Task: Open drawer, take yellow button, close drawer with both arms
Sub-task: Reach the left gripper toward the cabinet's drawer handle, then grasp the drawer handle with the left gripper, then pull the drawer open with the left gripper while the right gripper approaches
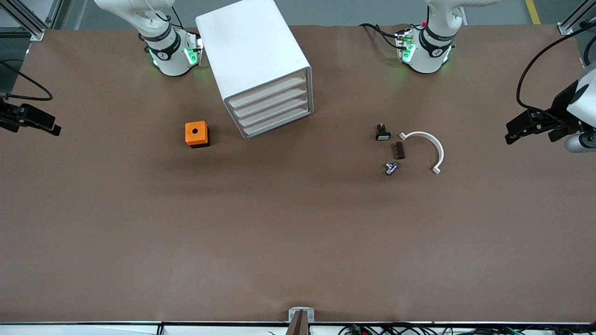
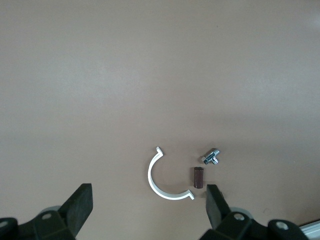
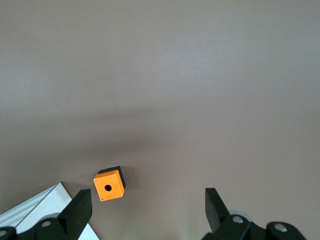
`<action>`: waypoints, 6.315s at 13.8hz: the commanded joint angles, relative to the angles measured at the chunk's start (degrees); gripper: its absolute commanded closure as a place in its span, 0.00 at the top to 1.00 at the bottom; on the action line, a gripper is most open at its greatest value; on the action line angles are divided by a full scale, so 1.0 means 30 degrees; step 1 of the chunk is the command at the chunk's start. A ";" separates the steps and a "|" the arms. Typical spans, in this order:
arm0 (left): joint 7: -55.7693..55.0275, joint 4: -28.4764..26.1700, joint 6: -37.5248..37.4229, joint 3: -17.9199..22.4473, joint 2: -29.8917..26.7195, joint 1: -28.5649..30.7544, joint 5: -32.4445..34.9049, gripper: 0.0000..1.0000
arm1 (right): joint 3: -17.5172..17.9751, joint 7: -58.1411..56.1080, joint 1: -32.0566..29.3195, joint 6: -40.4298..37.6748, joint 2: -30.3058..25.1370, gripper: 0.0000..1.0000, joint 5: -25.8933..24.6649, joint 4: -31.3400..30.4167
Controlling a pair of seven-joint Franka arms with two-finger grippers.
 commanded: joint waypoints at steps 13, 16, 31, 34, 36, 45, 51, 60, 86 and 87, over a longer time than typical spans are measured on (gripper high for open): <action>0.1588 -0.0126 -0.3044 -0.2115 0.1531 -0.0117 -0.1532 1.00 | -0.0058 -0.0129 0.0352 -0.0046 0.0161 1.00 -0.0370 0.0323; 0.2265 -0.0884 -0.3254 -0.2617 0.2558 -0.0116 -0.5619 1.00 | -0.0058 -0.0129 0.0352 -0.0017 0.0161 1.00 -0.0370 0.0323; 0.9672 -0.7709 0.2958 -0.5956 0.7013 -0.1903 -1.9016 1.00 | -0.0087 0.0134 0.1226 0.0656 0.0775 1.00 -0.0398 0.0324; 1.2307 -0.8941 0.2958 -0.6162 0.7335 -0.2282 -2.1595 1.00 | -0.0058 0.1914 0.1784 0.1154 0.1156 1.00 -0.0282 0.0352; 1.3304 -0.9207 0.3074 -0.6191 0.7685 -0.2635 -2.2303 1.00 | -0.0088 0.2185 0.2400 0.1300 0.1419 1.00 -0.0428 0.0323; 1.5566 -0.9092 0.3982 -0.6748 0.8887 -0.4481 -2.6142 0.96 | -0.0058 0.6751 0.4831 0.0803 0.1450 1.00 -0.0048 0.0119; 1.7147 -0.9004 0.4510 -0.6748 0.9882 -0.5535 -2.7667 0.73 | -0.0058 0.8719 0.5684 0.0832 0.1509 1.00 -0.0048 -0.0175; 1.7851 -0.9062 0.5682 -0.6748 0.9915 -0.6328 -2.8136 0.65 | -0.0058 0.8719 0.5713 0.1008 0.1538 1.00 -0.0136 0.0001; 1.7265 -0.7949 0.6825 -0.7159 0.9796 -0.5744 -2.8487 0.00 | -0.0058 1.4282 0.8171 0.1066 0.1567 1.00 0.0069 -0.0175; 1.7178 -0.7862 0.6825 -0.7159 0.9797 -0.5249 -2.8371 0.00 | -0.0029 1.4546 0.8319 0.1125 0.1655 1.00 0.0069 -0.0175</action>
